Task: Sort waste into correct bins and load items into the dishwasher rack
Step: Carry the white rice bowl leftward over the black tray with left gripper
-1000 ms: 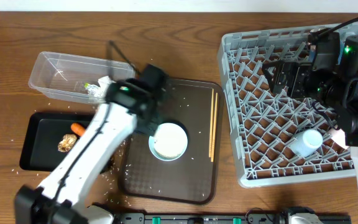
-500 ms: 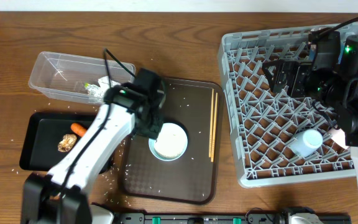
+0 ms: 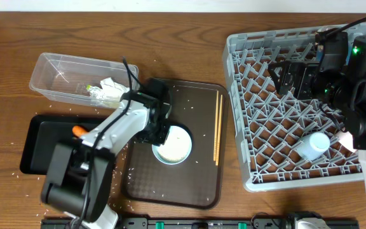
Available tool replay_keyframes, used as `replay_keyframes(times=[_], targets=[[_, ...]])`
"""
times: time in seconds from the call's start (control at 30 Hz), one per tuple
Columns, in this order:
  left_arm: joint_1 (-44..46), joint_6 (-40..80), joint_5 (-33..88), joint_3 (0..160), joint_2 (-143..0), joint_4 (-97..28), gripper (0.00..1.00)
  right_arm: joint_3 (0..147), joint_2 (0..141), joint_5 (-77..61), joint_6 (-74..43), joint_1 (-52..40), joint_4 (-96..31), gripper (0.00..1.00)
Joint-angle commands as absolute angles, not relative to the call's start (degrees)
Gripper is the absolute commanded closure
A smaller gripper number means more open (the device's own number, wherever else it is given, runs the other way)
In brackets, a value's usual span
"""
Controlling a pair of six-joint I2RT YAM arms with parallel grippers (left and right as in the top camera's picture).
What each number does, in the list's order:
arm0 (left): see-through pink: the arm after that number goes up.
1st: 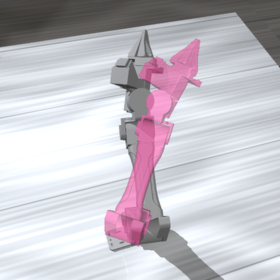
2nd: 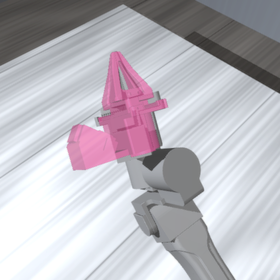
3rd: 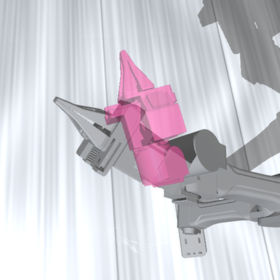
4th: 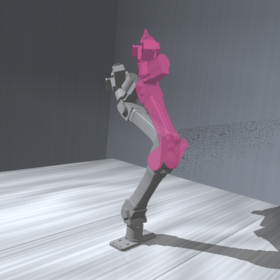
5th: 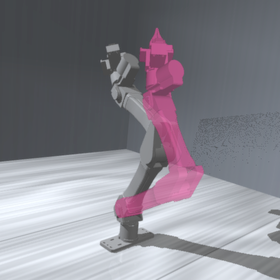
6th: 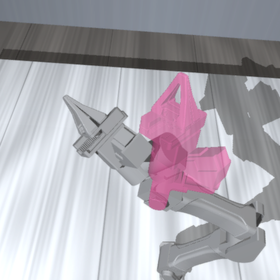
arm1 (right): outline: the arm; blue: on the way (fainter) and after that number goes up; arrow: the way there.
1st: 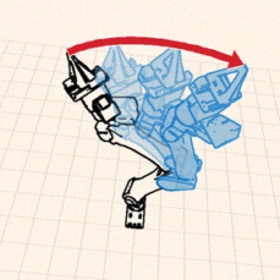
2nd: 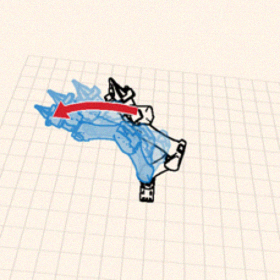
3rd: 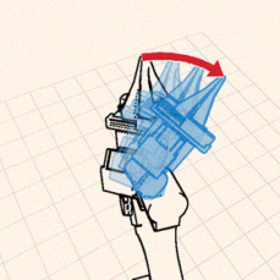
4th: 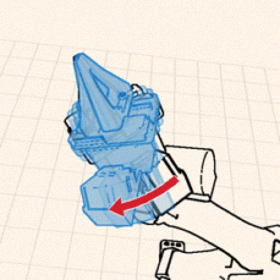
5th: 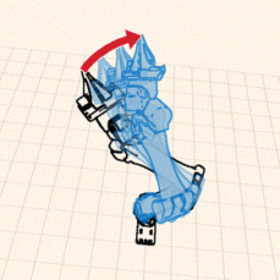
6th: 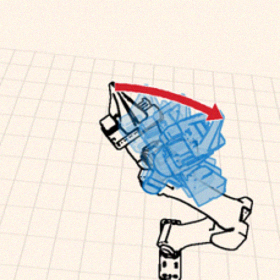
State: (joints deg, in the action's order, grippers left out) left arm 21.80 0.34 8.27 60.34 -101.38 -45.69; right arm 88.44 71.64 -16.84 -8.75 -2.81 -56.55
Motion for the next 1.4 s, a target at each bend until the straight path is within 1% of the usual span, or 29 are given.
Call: replay_keyframes(times=[0.0,0.1,0.23,0.27,0.3,0.33,0.67,0.77,0.87,1.0,1.03,1.13,1.27,1.37], targets=[[21.6,-0.4,8.5,59.7,-103.2,-44.6,0.88,89.0,72.0,-16.5,-9.4,-3.4,-56.6,0.01],[21.6,-0.4,8.6,59.7,-103.2,-43.7,0.93,89.0,72.0,-16.5,-9.4,-3.4,-56.6,0.01],[21.6,-0.4,8.6,59.9,-103.1,-44.6,0.93,89.0,72.0,-16.5,-9.4,-3.4,-56.6,0.01],[21.6,-0.4,8.6,60.1,-103.1,-45.2,0.86,89.0,72.0,-16.5,-9.4,-3.4,-56.6,0.01],[21.6,-0.4,8.6,60.4,-103.0,-46.0,0.76,89.0,72.0,-16.5,-9.4,-3.4,-56.6,0.01],[21.6,-0.4,8.6,60.6,-103.0,-46.4,0.73,89.0,72.0,-16.5,-9.4,-3.4,-56.5,0.01],[21.6,-0.4,8.3,61.5,-102.0,-46.4,0.73,89.0,72.0,-16.5,-9.4,-3.4,-56.0,0.01],[21.6,-0.4,7.4,61.6,-101.4,-46.4,0.74,89.0,72.0,-16.5,-9.4,-3.4,-55.9,0.01],[21.6,-0.4,5.0,61.8,-100.7,-46.0,0.81,89.0,72.1,-16.5,-9.4,-3.4,-55.8,0.01],[21.6,-0.4,3.8,61.5,-101.1,-44.6,0.81,89.0,72.4,-16.5,-9.4,-3.4,-55.4,0.01],[21.6,-0.4,3.8,61.1,-101.2,-43.9,0.85,89.0,72.5,-16.5,-9.4,-3.4,-55.5,0.01],[21.6,-0.4,3.9,59.6,-102.0,-42.4,0.9,89.0,72.7,-16.5,-9.4,-3.4,-55.5,0.01],[21.6,-0.4,3.9,59.1,-102.7,-42.7,0.94,89.0,72.7,-16.5,-9.4,-3.4,-55.5,0.01],[21.6,-0.4,4.6,59.1,-102.6,-42.3,0.94,89.0,72.7,-16.5,-9.4,-3.4,-55.5,0.01]])
